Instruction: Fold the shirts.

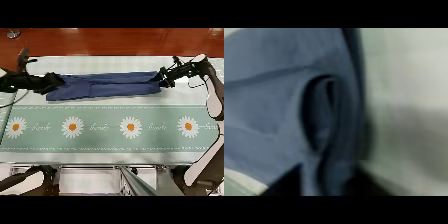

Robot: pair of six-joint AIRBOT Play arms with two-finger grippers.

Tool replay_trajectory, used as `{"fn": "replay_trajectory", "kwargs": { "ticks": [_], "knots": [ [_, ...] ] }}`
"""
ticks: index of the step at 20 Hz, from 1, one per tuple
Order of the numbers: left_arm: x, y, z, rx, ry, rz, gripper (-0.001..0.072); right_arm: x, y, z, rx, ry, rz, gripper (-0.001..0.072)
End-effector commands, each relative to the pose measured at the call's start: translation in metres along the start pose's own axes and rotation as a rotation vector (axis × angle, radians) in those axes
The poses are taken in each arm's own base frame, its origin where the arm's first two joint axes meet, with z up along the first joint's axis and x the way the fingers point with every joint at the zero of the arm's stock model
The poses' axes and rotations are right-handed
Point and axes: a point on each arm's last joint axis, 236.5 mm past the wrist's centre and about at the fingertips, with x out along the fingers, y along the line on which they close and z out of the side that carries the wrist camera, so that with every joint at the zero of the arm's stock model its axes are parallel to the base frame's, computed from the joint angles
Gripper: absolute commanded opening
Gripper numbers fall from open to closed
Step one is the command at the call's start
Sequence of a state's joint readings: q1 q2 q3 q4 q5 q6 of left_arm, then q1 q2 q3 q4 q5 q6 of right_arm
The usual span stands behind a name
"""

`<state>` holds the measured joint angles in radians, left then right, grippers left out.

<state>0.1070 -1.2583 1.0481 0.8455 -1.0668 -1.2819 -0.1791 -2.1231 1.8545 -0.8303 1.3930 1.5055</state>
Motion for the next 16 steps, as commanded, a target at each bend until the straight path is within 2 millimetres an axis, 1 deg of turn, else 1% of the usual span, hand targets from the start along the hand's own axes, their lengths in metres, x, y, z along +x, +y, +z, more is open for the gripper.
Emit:
{"fn": "replay_trajectory", "kwargs": {
  "ticks": [1,2,3,5,6,7,9,11,12,13,14,16],
  "knots": [
    [0.030,-0.041,-0.021,0.095,0.025,-0.042,0.0632,0.008,0.025,-0.014,-0.021,0.048,0.046,0.0024],
    [0.038,-0.048,-0.024,0.113,0.029,-0.046,0.0262,0.000,0.029,-0.018,-0.043,0.057,0.042,0.0022],
    [0.045,-0.055,-0.026,0.127,0.031,-0.052,0.0024,-0.013,0.030,-0.020,-0.073,0.048,0.016,0.0022],
    [0.052,-0.069,-0.032,0.156,0.037,-0.067,0.0015,-0.049,0.028,-0.025,-0.139,0.011,-0.088,0.0022],
    [0.056,-0.077,-0.036,0.176,0.043,-0.075,0.0015,-0.069,0.028,-0.032,-0.180,-0.002,-0.140,0.0022],
    [0.060,-0.088,-0.042,0.201,0.050,-0.085,0.0015,-0.088,0.031,-0.046,-0.229,-0.011,-0.185,0.0022],
    [0.071,-0.114,-0.059,0.263,0.073,-0.113,0.0014,-0.111,0.043,-0.073,-0.282,-0.077,-0.206,0.0022],
    [0.084,-0.142,-0.079,0.342,0.111,-0.146,0.0014,-0.129,0.053,-0.108,-0.320,-0.176,-0.214,0.0022],
    [0.093,-0.156,-0.084,0.372,0.105,-0.157,0.0013,-0.136,0.055,-0.130,-0.332,-0.212,-0.217,0.0022],
    [0.104,-0.167,-0.084,0.391,0.087,-0.162,0.0013,-0.139,0.055,-0.153,-0.336,-0.230,-0.218,0.0022],
    [0.118,-0.178,-0.086,0.393,0.085,-0.168,0.0013,-0.141,0.054,-0.178,-0.334,-0.243,-0.217,0.0022],
    [0.151,-0.195,-0.104,0.385,0.140,-0.176,0.0013,-0.144,0.054,-0.218,-0.317,-0.270,-0.207,0.0022]
  ]
}}
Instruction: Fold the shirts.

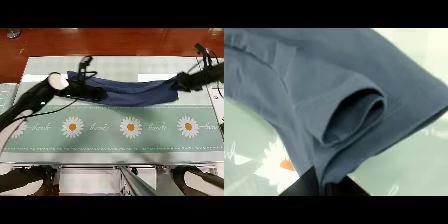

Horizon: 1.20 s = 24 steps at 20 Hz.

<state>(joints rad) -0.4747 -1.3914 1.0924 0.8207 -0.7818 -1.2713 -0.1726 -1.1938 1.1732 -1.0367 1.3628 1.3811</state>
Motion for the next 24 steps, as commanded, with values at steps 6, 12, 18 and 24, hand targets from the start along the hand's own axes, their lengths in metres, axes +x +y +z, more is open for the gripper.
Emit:
{"fn": "replay_trajectory", "kwargs": {
  "ticks": [6,12,18,24],
  "knots": [
    [0.143,-0.083,-0.036,-0.018,0.204,-0.088,0.0013,-0.060,0.038,-0.094,-0.009,-0.164,-0.018,0.0022],
    [0.170,-0.145,-0.122,0.109,0.436,-0.158,0.0014,-0.065,0.045,-0.095,-0.011,-0.178,0.002,0.0023],
    [0.091,-0.069,-0.008,0.067,0.294,-0.064,0.0014,-0.075,0.064,-0.075,-0.066,-0.212,0.026,0.0023],
    [-0.092,0.040,0.075,-0.043,0.027,0.123,0.0014,-0.016,0.153,-0.017,-0.284,-0.103,0.137,0.0023]
  ]
}}
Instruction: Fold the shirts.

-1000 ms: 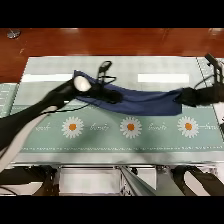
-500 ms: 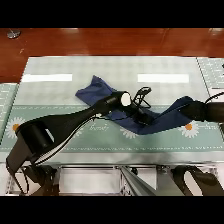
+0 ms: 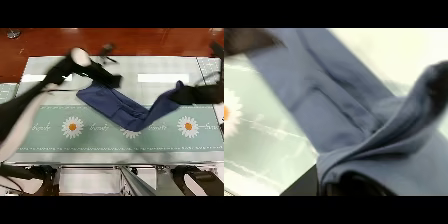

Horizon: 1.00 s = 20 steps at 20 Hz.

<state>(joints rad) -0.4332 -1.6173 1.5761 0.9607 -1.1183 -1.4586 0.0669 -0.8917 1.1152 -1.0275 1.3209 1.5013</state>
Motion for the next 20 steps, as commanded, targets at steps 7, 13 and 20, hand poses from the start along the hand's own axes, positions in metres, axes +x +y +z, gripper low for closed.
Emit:
{"fn": "replay_trajectory", "kwargs": {
  "ticks": [7,13,20],
  "knots": [
    [-0.199,0.108,-0.123,-0.307,-0.461,0.292,0.0016,0.199,0.107,0.068,-0.188,0.236,0.146,0.0023],
    [-0.168,0.097,-0.189,-0.418,-0.491,0.215,0.0015,0.308,0.141,0.083,-0.090,0.219,0.265,0.0024],
    [-0.156,0.119,-0.181,-0.471,-0.500,0.232,0.0015,0.259,0.153,0.138,0.089,0.145,0.576,0.0629]
  ]
}}
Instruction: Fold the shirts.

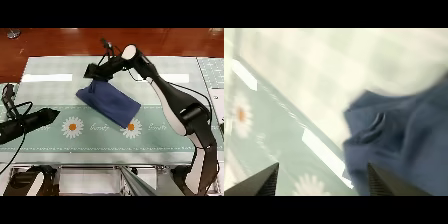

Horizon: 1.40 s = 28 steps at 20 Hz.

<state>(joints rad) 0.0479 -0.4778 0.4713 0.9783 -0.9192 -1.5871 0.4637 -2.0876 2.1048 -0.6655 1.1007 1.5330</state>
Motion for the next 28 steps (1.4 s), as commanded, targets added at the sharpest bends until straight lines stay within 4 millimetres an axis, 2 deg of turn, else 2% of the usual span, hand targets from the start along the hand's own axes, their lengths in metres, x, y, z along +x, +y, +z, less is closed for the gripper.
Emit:
{"fn": "replay_trajectory", "kwargs": {
  "ticks": [1,2,4,5,6,7,8,9,10,11,13,16,17,19,24,25,26,27,28],
  "knots": [
    [0.009,0.007,0.001,-0.029,0.000,0.011,0.0015,-0.070,0.014,0.029,0.048,-0.038,0.144,0.0629],
    [0.010,0.009,0.000,-0.033,0.007,0.014,0.0016,-0.112,0.008,0.027,0.045,-0.010,0.136,0.0628],
    [0.011,0.009,0.000,-0.024,0.008,0.015,0.0016,-0.190,-0.018,0.003,0.037,0.068,0.038,0.0626],
    [0.011,0.009,0.000,-0.023,0.008,0.015,0.0016,-0.225,-0.043,-0.014,0.040,0.091,-0.081,0.0625],
    [0.011,0.009,0.000,-0.023,0.008,0.015,0.0016,-0.260,-0.076,-0.035,0.057,0.101,-0.246,0.0626],
    [0.011,0.009,0.000,-0.023,0.008,0.015,0.0016,-0.285,-0.106,-0.054,0.107,0.079,-0.387,0.0626],
    [0.011,0.009,0.000,-0.023,0.008,0.015,0.0016,-0.301,-0.131,-0.076,0.172,0.025,-0.483,0.0626],
    [0.011,0.009,0.000,-0.023,0.008,0.015,0.0016,-0.303,-0.152,-0.102,0.265,-0.048,-0.520,0.0625],
    [0.011,0.009,0.000,-0.023,0.008,0.015,0.0016,-0.293,-0.165,-0.129,0.371,-0.121,-0.509,0.0625],
    [0.011,0.009,0.000,-0.023,0.008,0.015,0.0016,-0.273,-0.172,-0.157,0.478,-0.202,-0.458,0.0625],
    [0.011,0.009,0.000,-0.023,0.006,0.015,0.0016,-0.228,-0.171,-0.200,0.672,-0.316,-0.307,0.0624],
    [0.011,0.008,0.006,-0.026,-0.018,0.012,0.0016,-0.178,-0.168,-0.240,0.755,-0.270,-0.226,0.0623],
    [0.011,0.008,0.009,-0.026,-0.029,0.012,0.0016,-0.166,-0.168,-0.245,0.754,-0.233,-0.233,0.0623],
    [0.011,0.008,0.013,-0.026,-0.047,0.012,0.0016,-0.145,-0.170,-0.243,0.750,-0.189,-0.228,0.0623],
    [0.011,0.008,0.013,-0.028,-0.048,0.010,0.0016,-0.102,-0.173,-0.212,0.708,-0.102,-0.220,0.0601],
    [0.011,0.008,0.013,-0.027,-0.048,0.010,0.0016,-0.093,-0.173,-0.205,0.699,-0.080,-0.212,0.0542],
    [0.011,0.008,0.013,-0.027,-0.048,0.010,0.0016,-0.084,-0.170,-0.199,0.690,-0.054,-0.198,0.0416],
    [0.011,0.008,0.013,-0.027,-0.048,0.010,0.0016,-0.077,-0.162,-0.190,0.657,-0.020,-0.167,0.0243],
    [0.011,0.008,0.013,-0.027,-0.048,0.010,0.0016,-0.074,-0.144,-0.174,0.564,0.015,-0.109,0.0017]
  ]
}}
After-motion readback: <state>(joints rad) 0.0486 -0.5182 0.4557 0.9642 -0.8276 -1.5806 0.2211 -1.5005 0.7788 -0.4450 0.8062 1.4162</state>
